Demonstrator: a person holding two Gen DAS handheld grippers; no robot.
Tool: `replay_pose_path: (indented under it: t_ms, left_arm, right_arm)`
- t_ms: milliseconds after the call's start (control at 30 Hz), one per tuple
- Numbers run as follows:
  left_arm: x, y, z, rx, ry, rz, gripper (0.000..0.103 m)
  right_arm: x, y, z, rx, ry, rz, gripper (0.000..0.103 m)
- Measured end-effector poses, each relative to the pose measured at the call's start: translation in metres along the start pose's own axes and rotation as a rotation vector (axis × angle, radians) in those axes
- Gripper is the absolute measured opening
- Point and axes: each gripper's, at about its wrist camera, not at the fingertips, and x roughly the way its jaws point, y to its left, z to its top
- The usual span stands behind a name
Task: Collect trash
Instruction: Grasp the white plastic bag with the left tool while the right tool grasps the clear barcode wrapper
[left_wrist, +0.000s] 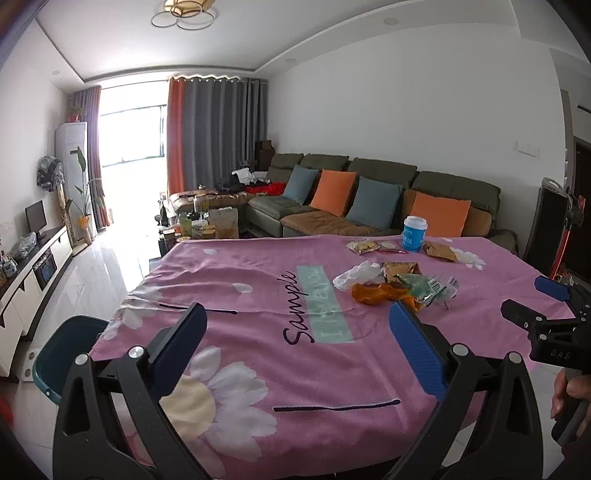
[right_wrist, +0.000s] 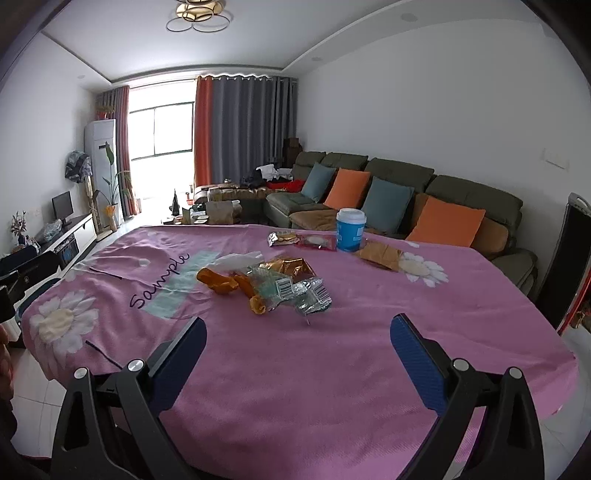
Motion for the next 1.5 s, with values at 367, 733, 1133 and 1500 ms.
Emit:
replay_pose_path:
  t_ms: [367,733,1133,1500]
  left_arm:
    - [0.072,-0.015,0.017,0.040,0.072,-0.081,0.097]
    - [0.158,-0.038,0.039,0.082,0.166,-0.180,0.097]
    - [0.243,-0.065,0.040,0.091,0.372,-0.288,0.097]
    - [0.305,-0.073,0.023,0.040,0.519,-0.340,0.073]
  right_arm:
    - [0.055,-0.019,0.015,0.043,0.087,0.006,0.096]
    - [0.107,-0.034,0.025,0.059,0.192,-0.002,0.096]
    - [0.150,-0.040,0.019,0.035,0.317,0.018,0.081]
    - [0.169,-0.037,0.017,0.008,0.378,0.066,0.048]
